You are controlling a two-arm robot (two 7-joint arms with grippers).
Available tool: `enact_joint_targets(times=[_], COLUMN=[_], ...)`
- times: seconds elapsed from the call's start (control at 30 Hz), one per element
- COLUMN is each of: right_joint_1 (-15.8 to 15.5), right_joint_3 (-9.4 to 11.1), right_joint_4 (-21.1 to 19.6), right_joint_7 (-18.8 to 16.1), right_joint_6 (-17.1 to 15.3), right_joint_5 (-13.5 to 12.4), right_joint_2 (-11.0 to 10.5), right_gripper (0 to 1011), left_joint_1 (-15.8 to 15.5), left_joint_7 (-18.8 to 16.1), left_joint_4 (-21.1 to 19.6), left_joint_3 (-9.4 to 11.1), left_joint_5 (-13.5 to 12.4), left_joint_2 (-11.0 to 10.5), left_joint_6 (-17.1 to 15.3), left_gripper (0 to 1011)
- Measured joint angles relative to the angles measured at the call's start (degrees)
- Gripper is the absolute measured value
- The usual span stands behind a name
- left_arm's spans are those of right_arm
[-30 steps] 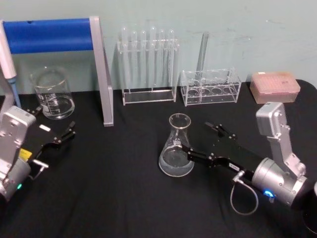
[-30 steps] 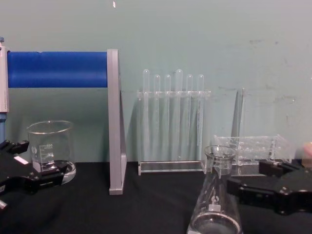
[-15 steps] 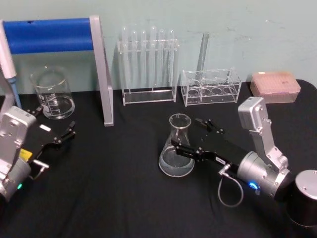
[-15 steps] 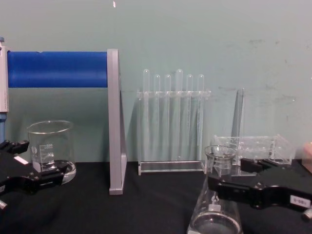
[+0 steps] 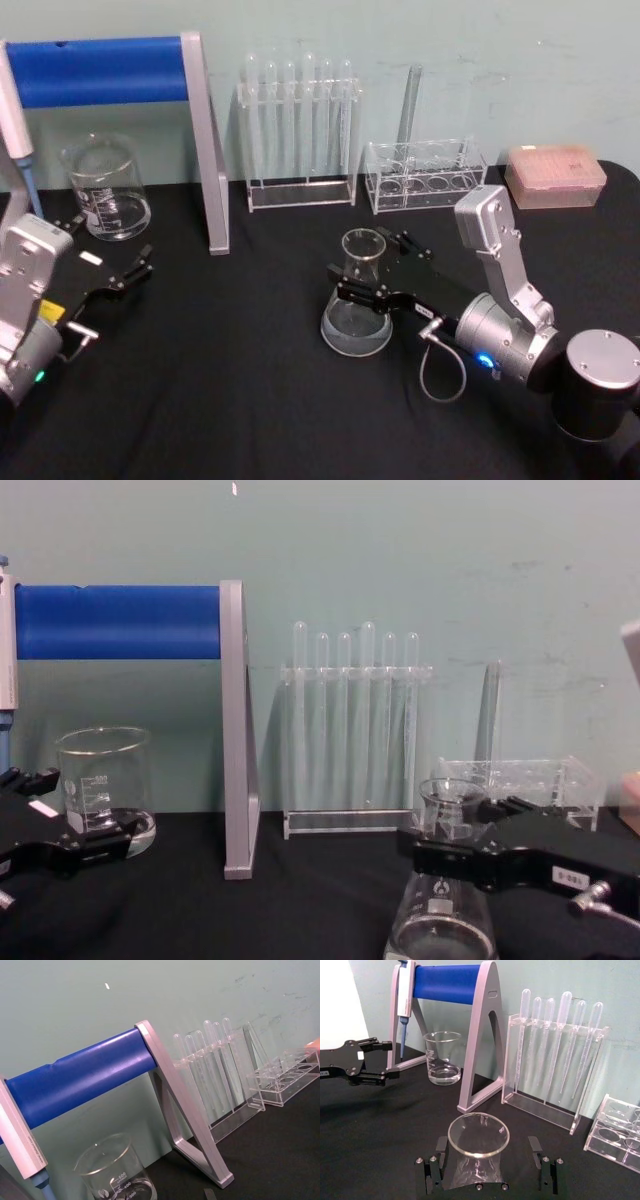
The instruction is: Grasp the erlenmeyer flask with one hand, shake it three times, then place it back.
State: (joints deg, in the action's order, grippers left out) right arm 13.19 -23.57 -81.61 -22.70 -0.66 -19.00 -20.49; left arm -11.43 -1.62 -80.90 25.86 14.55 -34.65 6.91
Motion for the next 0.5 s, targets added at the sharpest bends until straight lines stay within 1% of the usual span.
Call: enact_joint_targets(times=[0.33, 0.5], right_joint_1=[0.6, 0.6], right_joint_3=[0.5, 0.6], right_joint_4=[1.1, 1.2], right_joint_7=[0.3, 0.4], right_joint_6=[0.2, 0.2], right_joint_5=[0.9, 0.9], right_joint_2=[1.6, 1.6], right_gripper=[1000, 1000], left_joint_1=[0.0, 0.0], left_joint_7=[0.0, 0.0], left_joint_4=[0.0, 0.0], left_joint_3=[0.0, 0.0], left_joint_5=[0.0, 0.0], left_joint_2=[0.0, 0.0], left_joint_6=[0.0, 0.0], left_gripper=[1001, 1001])
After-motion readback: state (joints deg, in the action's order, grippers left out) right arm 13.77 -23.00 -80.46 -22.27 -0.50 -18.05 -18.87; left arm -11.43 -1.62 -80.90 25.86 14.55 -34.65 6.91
